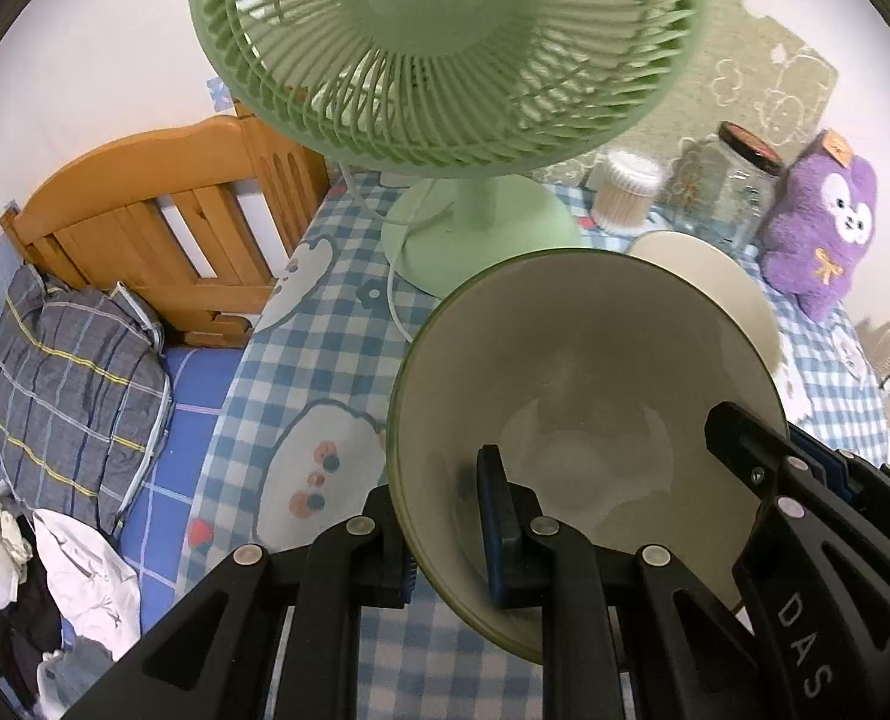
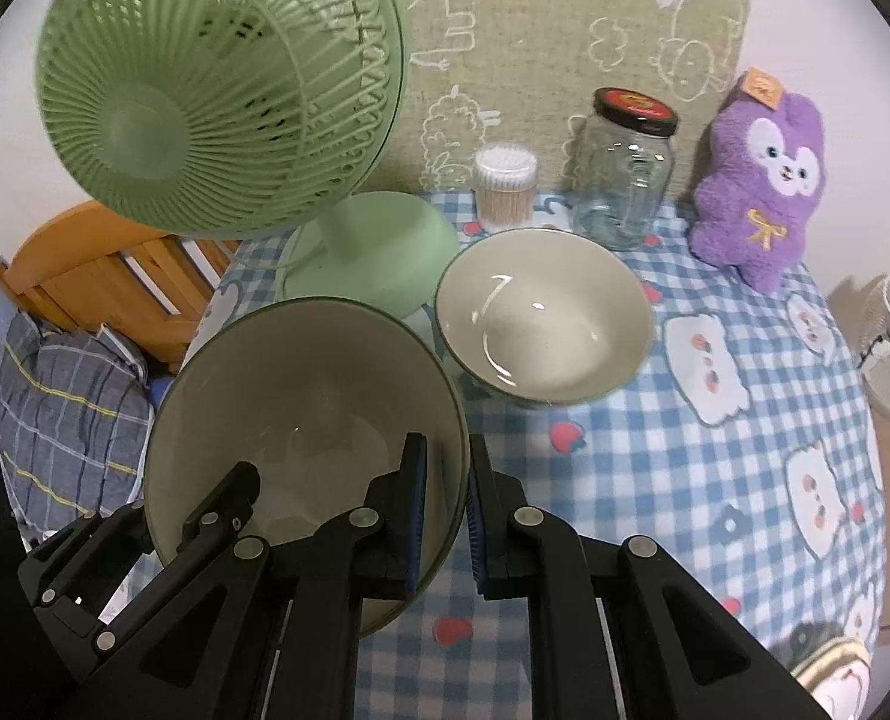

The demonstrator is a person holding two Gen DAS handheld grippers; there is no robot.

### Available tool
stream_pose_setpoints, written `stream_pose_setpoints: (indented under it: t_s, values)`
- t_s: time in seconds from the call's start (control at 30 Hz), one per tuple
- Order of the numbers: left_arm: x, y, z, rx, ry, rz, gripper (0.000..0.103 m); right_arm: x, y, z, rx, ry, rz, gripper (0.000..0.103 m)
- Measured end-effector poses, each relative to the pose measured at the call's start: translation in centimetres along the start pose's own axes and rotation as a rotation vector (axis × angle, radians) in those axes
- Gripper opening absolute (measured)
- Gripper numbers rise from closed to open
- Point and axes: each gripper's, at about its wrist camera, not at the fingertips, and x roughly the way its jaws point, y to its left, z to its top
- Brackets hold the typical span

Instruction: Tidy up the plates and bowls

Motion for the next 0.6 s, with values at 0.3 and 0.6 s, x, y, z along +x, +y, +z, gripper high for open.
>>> stream_pose_setpoints:
  t_s: [0.3,0.6]
  values:
    - [-4.2,-1.3,-2.8,0.053,-0.016,-0.036,0.014,-5.2,-1.5,-3.2,0.048,-0.023,-0.035,0.015]
    - [-8.4,-3.2,-6.8,0.099,-0.015,-0.068,0.014,-10.2,-3.6,-7.5,0.093,-0.03,-0.071,0.015]
